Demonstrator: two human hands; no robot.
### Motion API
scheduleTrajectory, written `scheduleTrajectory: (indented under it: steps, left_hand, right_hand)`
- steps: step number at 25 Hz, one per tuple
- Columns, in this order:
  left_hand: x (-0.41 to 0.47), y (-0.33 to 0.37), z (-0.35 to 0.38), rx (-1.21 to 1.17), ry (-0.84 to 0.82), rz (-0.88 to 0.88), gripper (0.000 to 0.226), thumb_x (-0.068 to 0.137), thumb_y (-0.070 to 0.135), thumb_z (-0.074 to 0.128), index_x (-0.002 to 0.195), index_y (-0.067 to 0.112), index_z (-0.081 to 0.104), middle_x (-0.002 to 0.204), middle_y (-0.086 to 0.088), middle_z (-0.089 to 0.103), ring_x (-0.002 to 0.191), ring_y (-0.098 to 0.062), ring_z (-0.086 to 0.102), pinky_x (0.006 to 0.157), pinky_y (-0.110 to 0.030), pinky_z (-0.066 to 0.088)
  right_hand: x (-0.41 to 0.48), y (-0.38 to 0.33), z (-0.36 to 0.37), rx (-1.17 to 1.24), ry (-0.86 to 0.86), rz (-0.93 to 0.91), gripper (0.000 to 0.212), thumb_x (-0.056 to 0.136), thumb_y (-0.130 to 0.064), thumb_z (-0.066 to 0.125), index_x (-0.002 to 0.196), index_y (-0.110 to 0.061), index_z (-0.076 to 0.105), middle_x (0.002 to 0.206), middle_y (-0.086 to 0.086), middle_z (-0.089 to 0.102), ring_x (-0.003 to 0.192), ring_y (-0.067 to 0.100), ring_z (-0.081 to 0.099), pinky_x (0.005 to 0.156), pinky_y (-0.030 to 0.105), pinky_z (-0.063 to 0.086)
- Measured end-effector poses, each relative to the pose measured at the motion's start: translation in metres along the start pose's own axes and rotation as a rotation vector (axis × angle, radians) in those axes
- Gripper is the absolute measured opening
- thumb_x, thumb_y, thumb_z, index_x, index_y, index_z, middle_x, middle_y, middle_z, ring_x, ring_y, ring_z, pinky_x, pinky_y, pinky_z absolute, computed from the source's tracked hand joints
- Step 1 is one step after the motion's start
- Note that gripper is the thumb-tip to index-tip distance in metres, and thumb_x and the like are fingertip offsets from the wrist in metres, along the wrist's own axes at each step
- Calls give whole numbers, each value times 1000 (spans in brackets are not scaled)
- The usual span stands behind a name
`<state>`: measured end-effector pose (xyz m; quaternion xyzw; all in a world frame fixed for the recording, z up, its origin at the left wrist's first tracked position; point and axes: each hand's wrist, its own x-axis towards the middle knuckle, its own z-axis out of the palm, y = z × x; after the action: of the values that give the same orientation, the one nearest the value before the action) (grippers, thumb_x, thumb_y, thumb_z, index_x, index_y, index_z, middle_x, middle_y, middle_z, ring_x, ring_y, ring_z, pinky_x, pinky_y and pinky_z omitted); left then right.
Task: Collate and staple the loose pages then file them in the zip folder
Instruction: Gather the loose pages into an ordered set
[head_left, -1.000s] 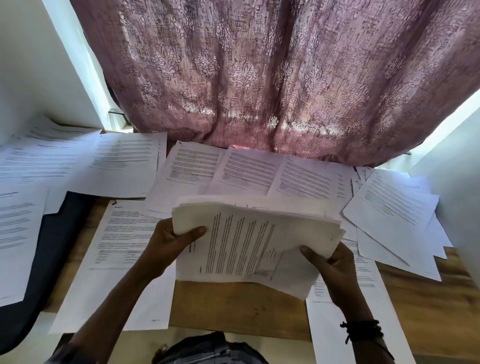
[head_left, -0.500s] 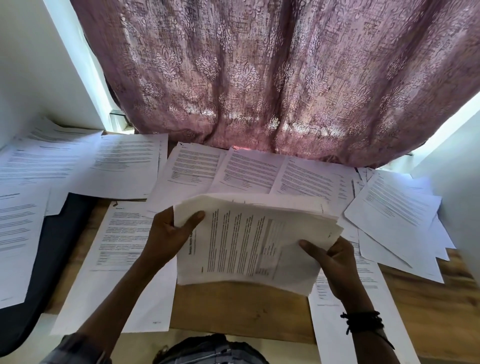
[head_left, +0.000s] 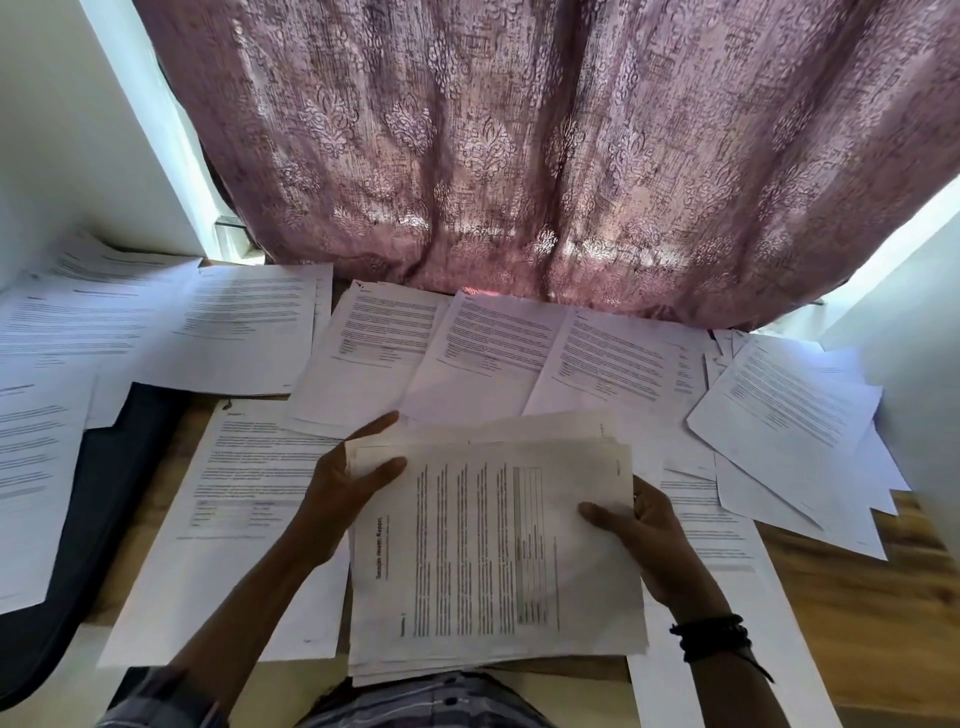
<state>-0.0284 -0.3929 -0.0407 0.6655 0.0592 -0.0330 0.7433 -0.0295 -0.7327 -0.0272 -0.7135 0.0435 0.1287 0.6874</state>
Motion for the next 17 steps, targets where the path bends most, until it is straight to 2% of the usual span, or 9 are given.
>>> scheduleTrajectory:
  steps: [3,5,7,9,13,15,17]
  left_hand:
    - [-13,-14,0,-137,-11,-106,79,51,50,89,116,13,61,103,-15,73,94,-40,69,68,-44,60]
    - [-20,-17,0,-121,-35,-157,88,45,56,90,114,9,62,105,-16,72,99,-40,68,73,-46,60]
    - [-20,-9,5,-39,-71,-129,85,48,58,88,113,9,63,107,-14,72,99,-36,69,77,-52,59]
    - [-13,6,11,8,-54,-24,74,55,58,84,109,11,65,106,-10,74,95,-31,71,75,-50,59]
    - [-2,31,23,101,44,147,48,61,56,73,98,25,65,93,15,75,84,-13,73,65,-28,60]
    - [-5,22,22,132,40,189,54,63,62,73,100,24,64,95,12,75,86,-15,73,65,-28,60]
    - [-10,5,19,135,26,181,62,65,67,73,103,18,65,100,1,74,92,-23,73,70,-38,61]
  right_hand:
    - [0,6,1,10,30,5,33,84,-5,70,116,-9,63,103,9,75,94,34,72,71,41,61]
    - [3,2,1,59,63,-43,30,86,-1,67,115,-4,63,102,12,75,94,35,72,69,37,60]
    - [9,-9,1,102,107,-121,28,87,1,65,115,1,62,104,16,74,94,36,71,69,38,60]
    - [14,-22,2,108,136,-219,26,88,0,64,114,0,62,104,15,73,94,33,71,71,38,60]
    - [15,-35,3,160,132,-377,24,86,-2,63,109,-8,64,101,4,72,98,24,69,77,34,59]
    - [14,-25,3,135,88,-357,28,84,-3,67,111,-10,63,102,7,71,101,26,69,78,37,60]
    - [12,-2,4,37,69,-275,36,80,-9,76,113,-12,63,106,10,71,101,28,69,79,45,60]
